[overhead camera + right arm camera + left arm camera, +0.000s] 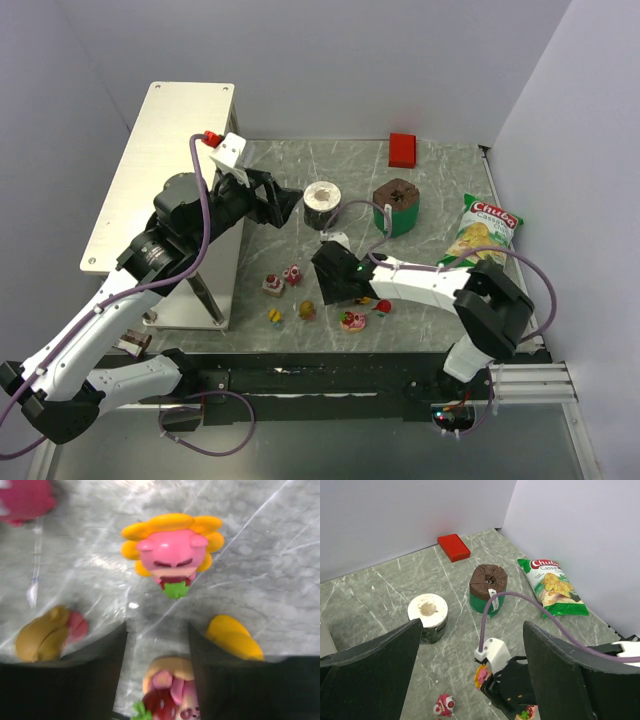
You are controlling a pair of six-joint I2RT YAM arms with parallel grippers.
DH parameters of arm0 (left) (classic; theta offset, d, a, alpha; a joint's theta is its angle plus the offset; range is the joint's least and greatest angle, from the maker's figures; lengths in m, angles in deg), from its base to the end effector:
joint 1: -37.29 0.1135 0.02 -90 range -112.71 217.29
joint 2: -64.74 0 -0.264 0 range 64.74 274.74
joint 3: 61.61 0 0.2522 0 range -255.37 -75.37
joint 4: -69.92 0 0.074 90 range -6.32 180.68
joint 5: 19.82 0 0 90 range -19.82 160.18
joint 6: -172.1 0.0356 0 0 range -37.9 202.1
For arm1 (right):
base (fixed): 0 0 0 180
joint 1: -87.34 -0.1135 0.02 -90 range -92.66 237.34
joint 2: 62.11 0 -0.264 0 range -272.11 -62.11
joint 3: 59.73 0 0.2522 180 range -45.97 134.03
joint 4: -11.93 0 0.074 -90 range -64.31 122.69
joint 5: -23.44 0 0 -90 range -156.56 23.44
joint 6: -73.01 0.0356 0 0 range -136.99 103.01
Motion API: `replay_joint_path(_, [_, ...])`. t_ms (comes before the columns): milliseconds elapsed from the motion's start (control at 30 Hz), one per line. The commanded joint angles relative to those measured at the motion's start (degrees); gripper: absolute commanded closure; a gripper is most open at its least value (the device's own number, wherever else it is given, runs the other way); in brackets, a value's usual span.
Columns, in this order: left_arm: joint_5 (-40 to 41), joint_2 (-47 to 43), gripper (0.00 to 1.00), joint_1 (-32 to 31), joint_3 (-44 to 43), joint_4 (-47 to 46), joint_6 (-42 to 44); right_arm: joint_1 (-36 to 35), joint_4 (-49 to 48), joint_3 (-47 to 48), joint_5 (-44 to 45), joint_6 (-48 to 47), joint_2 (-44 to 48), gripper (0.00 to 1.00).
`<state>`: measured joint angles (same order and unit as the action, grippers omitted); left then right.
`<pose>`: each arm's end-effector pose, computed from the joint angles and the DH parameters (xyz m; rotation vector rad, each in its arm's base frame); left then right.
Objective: Place and organize the plastic toys onto the shelf
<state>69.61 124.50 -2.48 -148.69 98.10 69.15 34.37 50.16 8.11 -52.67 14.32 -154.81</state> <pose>0.1694 -0.1415 0.4557 0.3866 1.5869 -0.7217 0.1938 0.2427 0.1744 -0.4186 2.5959 0.1845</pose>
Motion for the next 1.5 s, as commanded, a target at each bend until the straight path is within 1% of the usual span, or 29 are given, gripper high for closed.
replay_joint_path(0, [-0.91, -0.62, 0.12, 0.13, 0.11, -2.37, 0.03, 0.15, -3.73, 0.23, 0.17, -5.2, 6.04, 0.3])
replay_joint_path(67, [-0.91, -0.62, 0.11, 0.22, -0.07, -2.46, 0.47, 0.32, -4.6, 0.67, 0.17, -5.99, 6.4, 0.2])
replay_joint_path(167, [-0.65, -0.7, 0.11, 0.13, 0.02, -2.55, 0.73, 1.11, -4.26, 2.59, 0.52, -6.26, 5.26, 0.15])
replay_joint_path(467, [-0.39, -0.88, 0.07, 0.13, -0.24, -2.55, 1.7, 3.75, -2.23, 6.56, 1.84, -5.21, 0.95, 0.1])
replay_joint_path(700, [-0.74, 0.7, 0.06, 0.13, -1.82, -1.93, 2.58, 5.07, -2.32, 7.7, 1.05, -4.15, -2.74, 0.09])
replay_joint_path(800, [-0.65, 1.23, 0.05, 0.13, -2.53, -1.5, 3.1, 5.33, -3.55, 7.0, 0.53, -4.33, -3.62, 0.11])
replay_joint_path(833, [-0.65, 1.4, 0.05, 0.22, -2.7, -1.41, 3.11, 5.42, -3.9, 6.74, 0.35, -4.59, -3.88, 0.15])
replay_joint_path(900, [-0.65, 1.67, 0.05, 0.22, -2.88, -1.14, 3.37, 5.51, -4.78, 6.65, 0.52, -5.2, -4.5, 0.18])
replay_joint_path(933, [-0.48, 1.75, 0.05, 0.13, -2.8, -1.14, 3.54, 5.51, -5.22, 6.3, 0.61, -5.29, -4.76, 0.22])
replay_joint_path(1033, [-0.56, 2.11, 0.04, 0.13, -2.97, -0.88, 3.63, 5.77, -6.63, 5.77, 0.26, -5.73, -5.12, 0.3])
replay_joint_path(1133, [-0.39, 2.2, 0.05, 0.13, -3.06, -0.79, 3.81, 5.95, -7.42, 5.51, 0.17, -6.08, -5.55, 0.32])
replay_joint_path(1300, [-0.3, 2.11, 0.04, 0.13, -3.06, -0.53, 4.25, 6.3, -8.12, 5.59, -0.18, -6.35, -7.05, 0.32])
replay_joint_path(1433, [-0.21, 1.84, 0.04, 0.13, -2.97, -0.53, 4.42, 6.3, -7.59, 6.03, 0.35, -6.0, -7.93, 0.2])
replay_joint_path(1467, [-0.12, 1.76, 0.04, 0.13, -2.8, -0.61, 4.51, 6.3, -7.68, 5.95, 0.61, -6.08, -8.1, 0.18])
